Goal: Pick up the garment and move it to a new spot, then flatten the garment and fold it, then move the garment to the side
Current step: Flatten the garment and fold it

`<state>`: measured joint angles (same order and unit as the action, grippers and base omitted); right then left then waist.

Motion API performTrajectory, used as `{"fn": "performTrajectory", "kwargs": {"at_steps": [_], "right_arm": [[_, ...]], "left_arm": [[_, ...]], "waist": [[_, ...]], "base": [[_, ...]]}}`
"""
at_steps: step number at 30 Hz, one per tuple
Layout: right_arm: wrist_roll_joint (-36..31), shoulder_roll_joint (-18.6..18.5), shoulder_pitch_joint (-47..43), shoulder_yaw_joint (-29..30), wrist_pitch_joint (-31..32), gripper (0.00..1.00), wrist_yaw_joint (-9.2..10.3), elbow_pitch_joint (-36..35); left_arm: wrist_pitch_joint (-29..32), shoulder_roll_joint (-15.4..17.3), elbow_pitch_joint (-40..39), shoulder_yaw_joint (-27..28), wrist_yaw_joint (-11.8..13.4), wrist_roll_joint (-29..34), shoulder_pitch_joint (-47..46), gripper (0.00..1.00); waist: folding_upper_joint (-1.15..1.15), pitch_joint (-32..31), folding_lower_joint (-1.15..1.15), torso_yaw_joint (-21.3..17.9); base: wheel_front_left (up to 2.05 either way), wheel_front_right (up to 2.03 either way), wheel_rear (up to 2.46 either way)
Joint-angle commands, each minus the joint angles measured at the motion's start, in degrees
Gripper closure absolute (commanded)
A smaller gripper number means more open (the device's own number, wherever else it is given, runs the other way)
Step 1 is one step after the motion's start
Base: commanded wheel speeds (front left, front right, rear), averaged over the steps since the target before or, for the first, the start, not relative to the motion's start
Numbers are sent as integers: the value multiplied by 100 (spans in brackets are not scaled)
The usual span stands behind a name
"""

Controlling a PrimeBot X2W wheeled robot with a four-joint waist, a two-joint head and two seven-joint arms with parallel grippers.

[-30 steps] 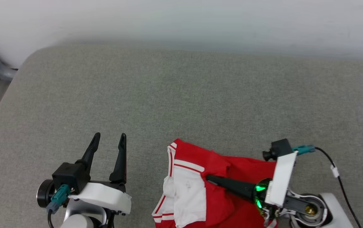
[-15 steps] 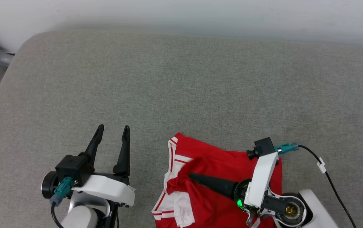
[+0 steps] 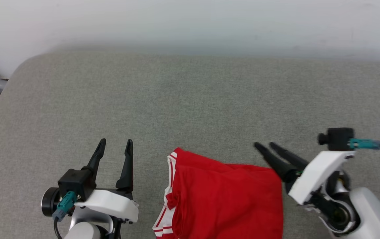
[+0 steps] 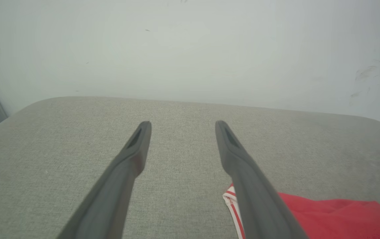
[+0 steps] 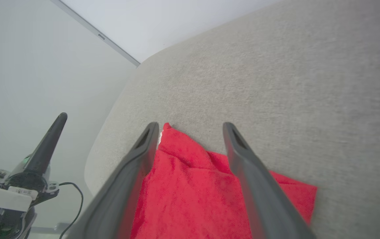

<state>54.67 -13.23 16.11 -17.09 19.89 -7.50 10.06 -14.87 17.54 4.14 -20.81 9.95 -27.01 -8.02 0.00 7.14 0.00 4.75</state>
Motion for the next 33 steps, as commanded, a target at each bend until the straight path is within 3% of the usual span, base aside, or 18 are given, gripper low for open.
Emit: {"fn": "performTrajectory", "kwargs": {"at_steps": [1, 3, 8, 19, 26, 33], "right_arm": [[-316, -107, -119, 148, -238, 0, 2, 60], [-521, -170, -164, 268, -374, 0, 2, 102], [-1745, -400, -469, 905, -925, 0, 2, 215], [-3772, 68, -1214, 1992, -2038, 0, 2, -621], [-4268, 453, -1889, 2106, -2019, 0, 2, -1323], [-4339, 705, -2363, 2100, -1818, 0, 2, -1734]], "left_arm": [[-28, 26, 9, 24, 33, 15, 78, 0], [-29, 38, 17, 34, 46, 9, 109, 0], [-30, 58, 8, 67, 106, -14, 265, 0], [2, 199, -47, 130, 222, -24, 556, 0], [44, 258, -41, 129, 272, -36, 642, 0], [46, 267, -1, 119, 321, -72, 730, 0]], "waist": [[0, -112, 0, -88], [0, -155, 0, -123], [0, -402, 0, -290], [0, -796, 0, -533], [0, -953, 0, -608], [0, -987, 0, -661]], "base": [[0, 0, 0], [0, 0, 0], [0, 0, 0], [0, 0, 0], [0, 0, 0], [0, 0, 0]]}}
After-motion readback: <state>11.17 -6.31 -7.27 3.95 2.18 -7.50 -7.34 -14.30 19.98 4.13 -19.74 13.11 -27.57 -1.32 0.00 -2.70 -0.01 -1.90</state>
